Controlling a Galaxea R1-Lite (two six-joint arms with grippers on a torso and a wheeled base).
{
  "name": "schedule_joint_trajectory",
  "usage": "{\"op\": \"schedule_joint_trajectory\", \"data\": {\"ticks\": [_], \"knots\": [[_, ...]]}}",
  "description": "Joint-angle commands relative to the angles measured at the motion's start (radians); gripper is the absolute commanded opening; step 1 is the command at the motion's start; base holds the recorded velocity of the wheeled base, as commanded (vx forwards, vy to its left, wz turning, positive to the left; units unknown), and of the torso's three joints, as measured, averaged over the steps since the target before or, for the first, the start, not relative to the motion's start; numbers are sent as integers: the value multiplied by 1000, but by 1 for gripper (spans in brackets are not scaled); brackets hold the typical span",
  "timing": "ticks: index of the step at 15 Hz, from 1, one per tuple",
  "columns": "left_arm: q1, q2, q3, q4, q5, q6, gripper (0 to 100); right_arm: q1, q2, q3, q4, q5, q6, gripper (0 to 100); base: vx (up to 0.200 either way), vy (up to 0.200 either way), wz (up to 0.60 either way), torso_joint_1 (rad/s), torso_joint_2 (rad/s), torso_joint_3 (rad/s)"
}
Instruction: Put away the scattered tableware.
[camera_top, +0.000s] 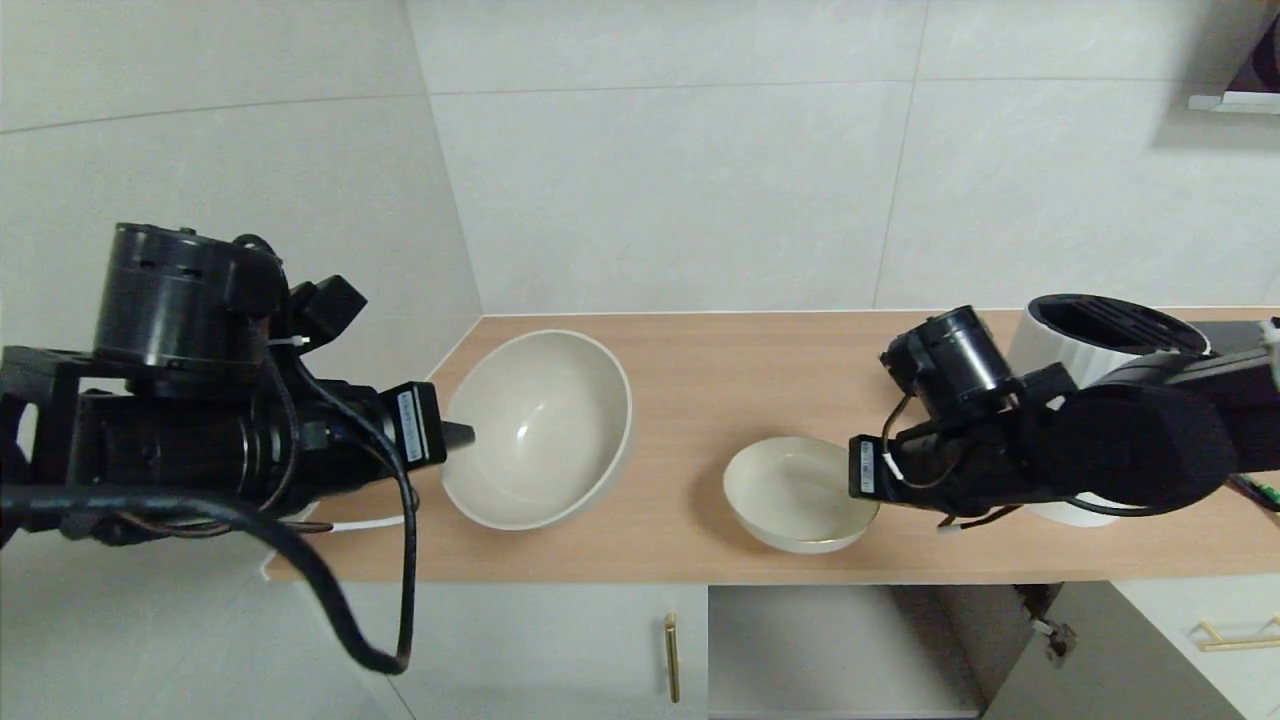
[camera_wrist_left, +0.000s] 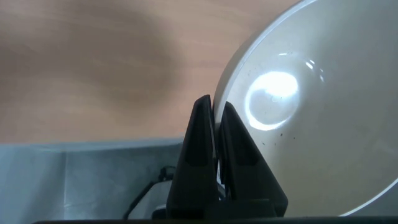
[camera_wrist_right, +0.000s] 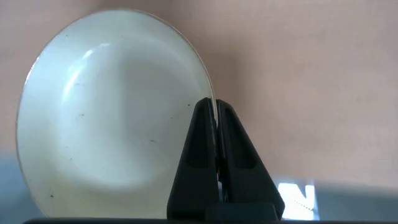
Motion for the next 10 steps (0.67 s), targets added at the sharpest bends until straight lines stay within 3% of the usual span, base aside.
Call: {"op": "schedule_joint_trajectory", "data": {"ticks": [1, 5, 7, 10], "knots": [[-12, -93, 46, 4, -15, 18, 0, -6, -171, 91, 0, 46, -17, 0, 0, 0, 0, 0, 0, 0], [-31, -162, 100, 1, -17, 22, 0, 11, -320, 184, 6, 44, -39, 0, 0, 0, 0, 0, 0, 0], [-31, -182, 134, -2, -17, 24, 0, 43, -410, 241, 74, 57, -36, 0, 0, 0, 0, 0, 0, 0], [-40, -169, 140, -2, -18, 24, 0, 43, -409, 253, 83, 61, -39, 0, 0, 0, 0, 0, 0, 0]]}}
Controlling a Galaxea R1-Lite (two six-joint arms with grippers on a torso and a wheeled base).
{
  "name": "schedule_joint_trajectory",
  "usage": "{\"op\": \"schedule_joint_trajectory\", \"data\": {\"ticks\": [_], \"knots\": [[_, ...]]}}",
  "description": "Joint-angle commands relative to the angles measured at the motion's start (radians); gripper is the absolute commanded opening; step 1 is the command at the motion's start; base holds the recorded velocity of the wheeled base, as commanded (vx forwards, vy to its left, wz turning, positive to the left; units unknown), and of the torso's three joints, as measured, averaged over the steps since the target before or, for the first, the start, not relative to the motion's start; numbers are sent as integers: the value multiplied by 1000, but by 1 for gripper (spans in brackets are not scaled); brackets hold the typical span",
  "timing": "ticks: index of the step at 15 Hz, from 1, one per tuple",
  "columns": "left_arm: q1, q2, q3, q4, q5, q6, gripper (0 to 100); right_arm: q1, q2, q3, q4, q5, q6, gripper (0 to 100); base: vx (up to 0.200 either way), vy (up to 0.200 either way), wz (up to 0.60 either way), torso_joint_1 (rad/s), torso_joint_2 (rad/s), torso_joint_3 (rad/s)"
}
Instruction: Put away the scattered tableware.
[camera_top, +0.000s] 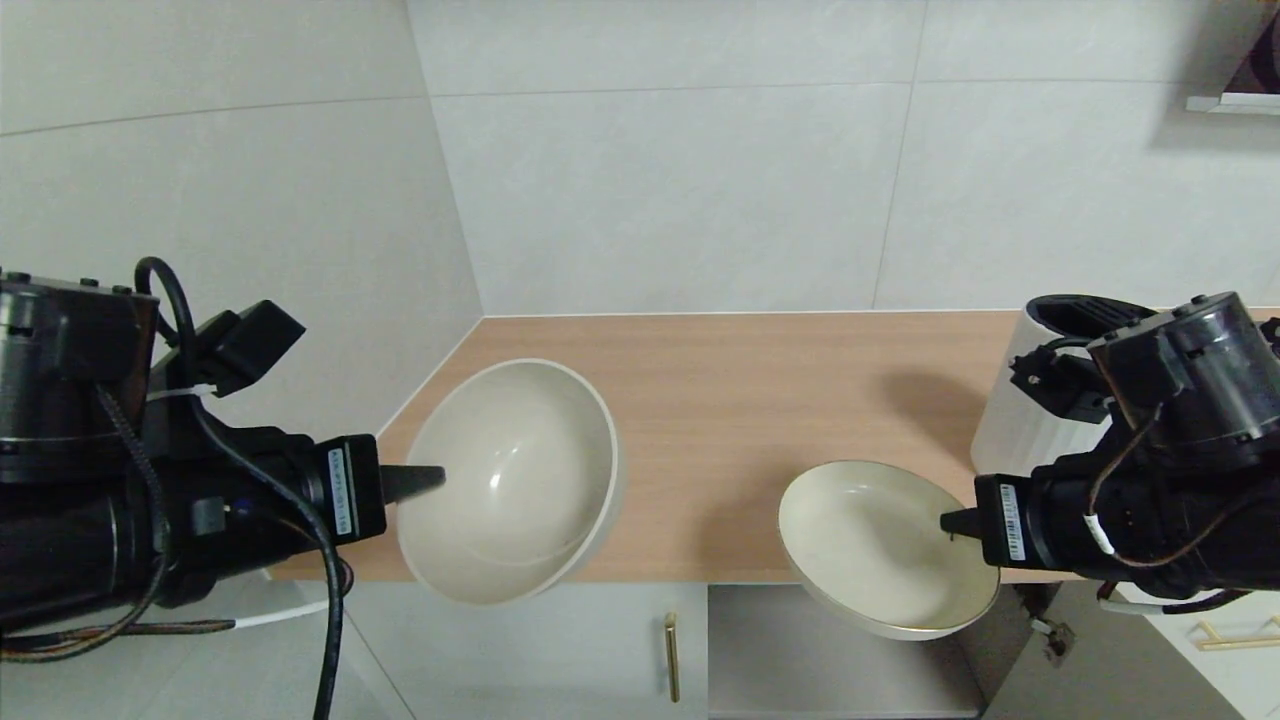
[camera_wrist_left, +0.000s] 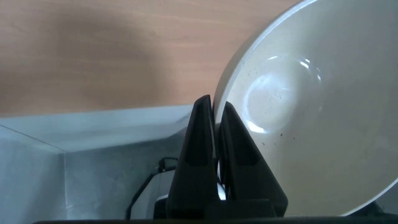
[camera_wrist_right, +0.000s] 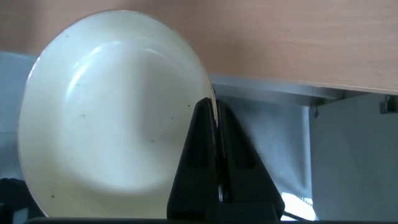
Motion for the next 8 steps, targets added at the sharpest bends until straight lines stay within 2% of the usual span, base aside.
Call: {"op": "schedule_joint_trajectory", "data": {"ticks": [1, 6, 8], "knots": [[-7, 3, 7, -1, 0, -1, 0, 4, -27, 12, 0, -4, 0, 0, 0, 0, 0, 0, 0, 0], [-11, 24, 7, -1, 1, -1, 0, 2, -15, 12, 0, -11, -3, 0, 0, 0, 0, 0, 0, 0], [-11, 36, 7, -1, 3, -1, 0, 2, 0, 13, 0, -13, -3, 0, -200, 0, 0, 7, 5, 5]]}}
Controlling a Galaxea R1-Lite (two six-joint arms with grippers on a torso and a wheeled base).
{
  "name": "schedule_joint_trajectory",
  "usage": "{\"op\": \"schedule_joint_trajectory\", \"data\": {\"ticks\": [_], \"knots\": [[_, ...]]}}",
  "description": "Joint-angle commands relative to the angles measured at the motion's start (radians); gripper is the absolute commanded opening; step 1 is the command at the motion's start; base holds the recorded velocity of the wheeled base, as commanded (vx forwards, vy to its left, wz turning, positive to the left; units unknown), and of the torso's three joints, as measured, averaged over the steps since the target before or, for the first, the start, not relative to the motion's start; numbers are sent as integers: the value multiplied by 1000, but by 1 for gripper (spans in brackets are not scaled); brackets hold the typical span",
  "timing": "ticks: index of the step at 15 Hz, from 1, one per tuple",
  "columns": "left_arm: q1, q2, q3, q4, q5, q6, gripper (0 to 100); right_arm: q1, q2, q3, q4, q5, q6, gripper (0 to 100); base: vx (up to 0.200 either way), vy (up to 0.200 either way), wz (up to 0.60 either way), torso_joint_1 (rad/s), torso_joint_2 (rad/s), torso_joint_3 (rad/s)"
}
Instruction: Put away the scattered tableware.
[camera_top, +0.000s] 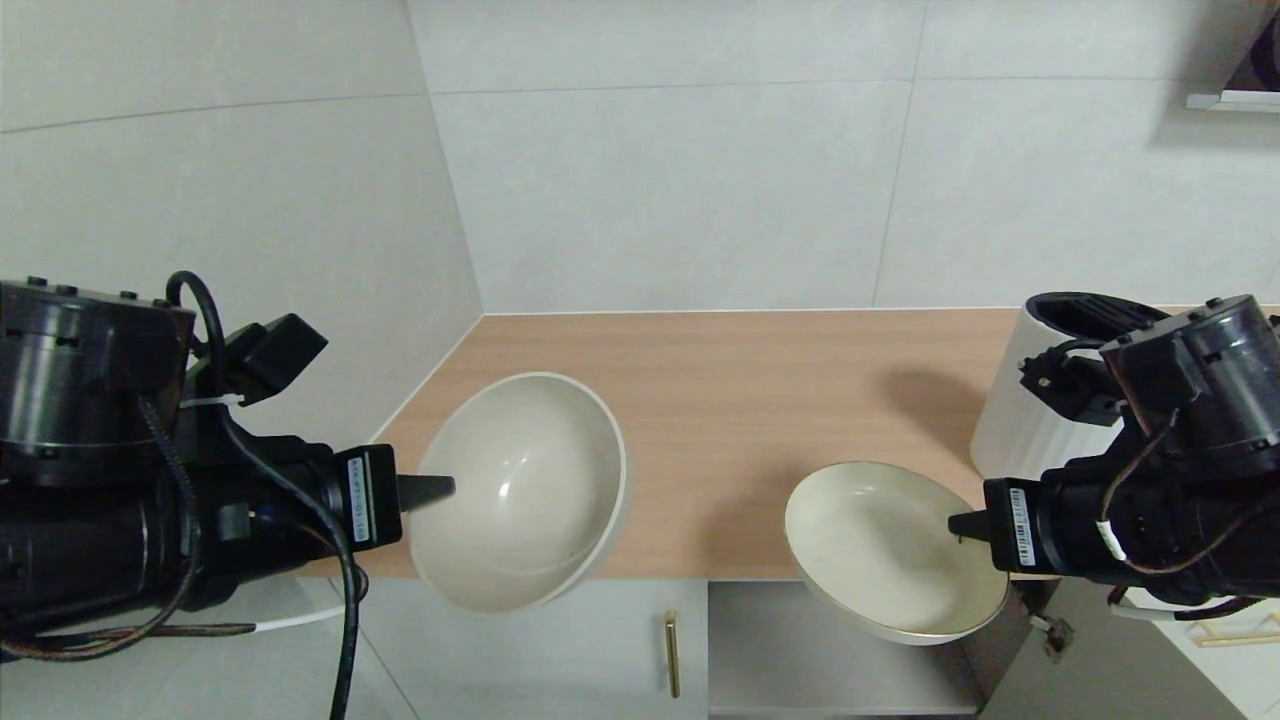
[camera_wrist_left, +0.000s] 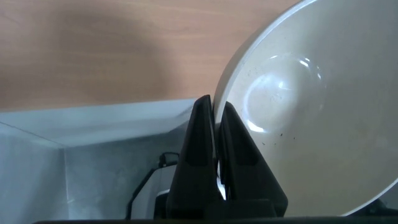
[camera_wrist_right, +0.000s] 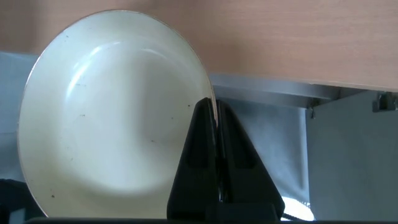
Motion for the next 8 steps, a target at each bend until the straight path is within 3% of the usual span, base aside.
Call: {"op": "schedule_joint_trajectory", "data": {"ticks": [1, 4, 6, 8], "knots": [[0, 12, 0, 1, 0, 0, 0, 1, 16, 0, 0, 1, 0, 0, -200, 0, 0, 32, 7, 2], [0, 12, 3, 1, 0, 8, 0, 1, 18, 2, 0, 1, 0, 0, -200, 0, 0, -6, 1, 4], [0, 13, 10, 1, 3, 39, 0, -1, 19, 0, -3, 1, 0, 0, 0, 0, 0, 0, 0, 0], [0, 13, 15, 1, 2, 43, 0, -2, 25, 0, -3, 1, 0, 0, 0, 0, 0, 0, 0, 0]]}}
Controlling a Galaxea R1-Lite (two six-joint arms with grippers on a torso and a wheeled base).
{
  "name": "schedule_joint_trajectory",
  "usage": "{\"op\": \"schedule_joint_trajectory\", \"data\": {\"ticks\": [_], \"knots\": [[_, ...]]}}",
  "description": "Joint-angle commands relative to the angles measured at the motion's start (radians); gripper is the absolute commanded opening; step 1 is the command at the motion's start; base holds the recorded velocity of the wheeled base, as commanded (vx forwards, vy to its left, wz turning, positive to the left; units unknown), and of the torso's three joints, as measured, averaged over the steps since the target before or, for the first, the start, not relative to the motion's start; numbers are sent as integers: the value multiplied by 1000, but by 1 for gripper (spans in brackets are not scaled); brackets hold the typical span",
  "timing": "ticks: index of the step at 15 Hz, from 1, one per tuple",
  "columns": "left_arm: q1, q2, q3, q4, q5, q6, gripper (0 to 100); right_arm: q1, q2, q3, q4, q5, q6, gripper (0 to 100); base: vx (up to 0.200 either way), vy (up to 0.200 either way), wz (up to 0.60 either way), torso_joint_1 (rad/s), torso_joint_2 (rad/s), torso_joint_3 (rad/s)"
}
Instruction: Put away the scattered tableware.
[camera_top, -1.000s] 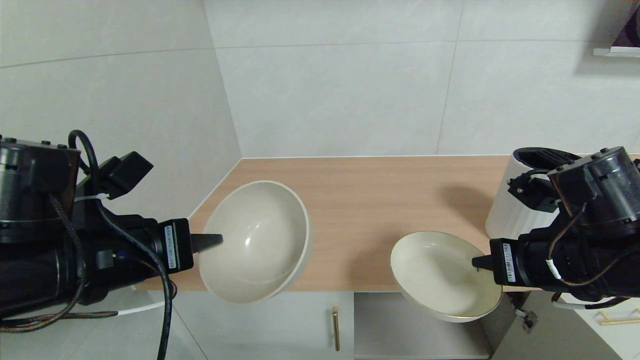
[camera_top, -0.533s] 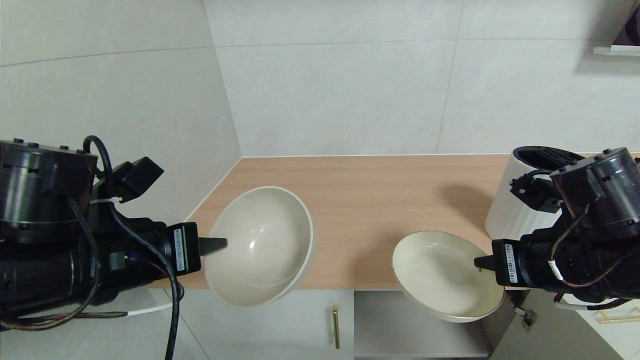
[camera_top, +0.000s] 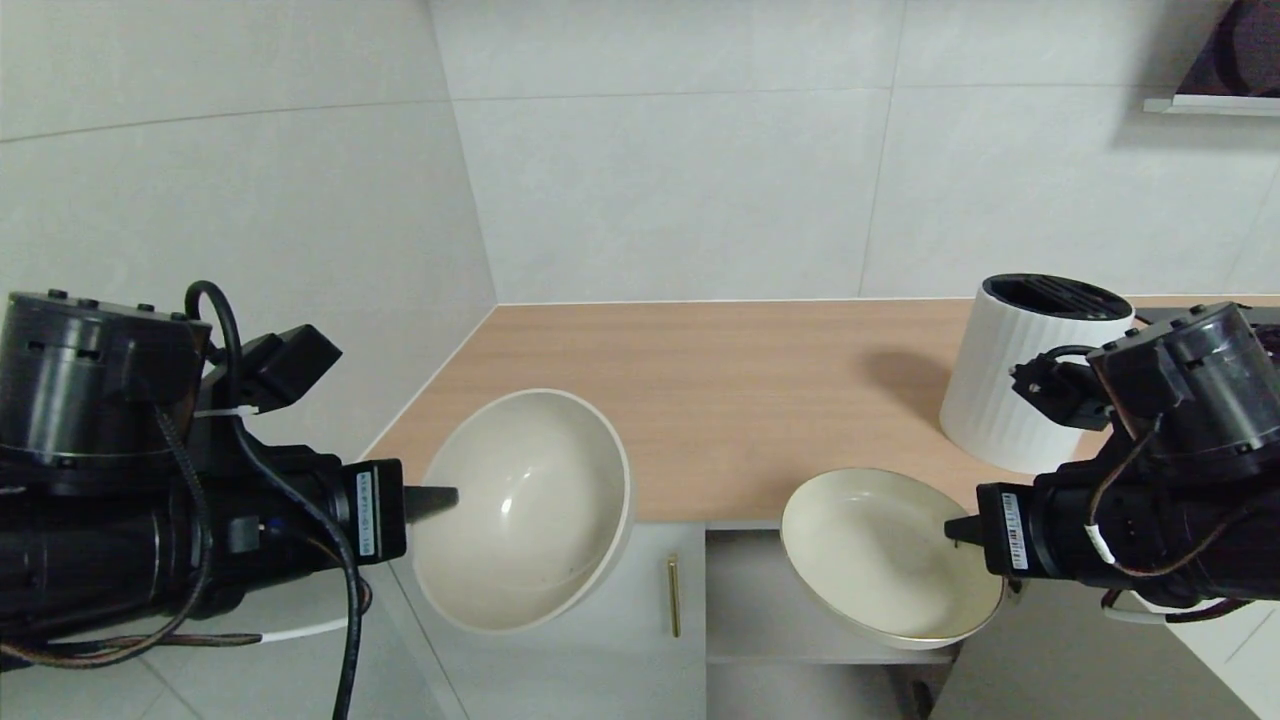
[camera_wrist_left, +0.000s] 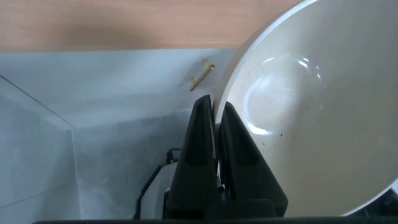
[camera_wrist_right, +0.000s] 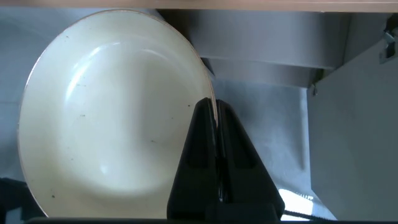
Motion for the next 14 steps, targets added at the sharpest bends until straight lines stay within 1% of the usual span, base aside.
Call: {"op": "schedule_joint_trajectory", "data": {"ticks": [1, 14], "knots": [[0, 6, 3, 0, -2, 0, 0, 1, 15, -1, 0, 0, 0, 0, 0, 0, 0, 0, 0, 0], [0, 9, 3, 0, -2, 0, 0, -2, 46, 1, 0, -1, 0, 0, 0, 0, 0, -4, 7, 3]]}}
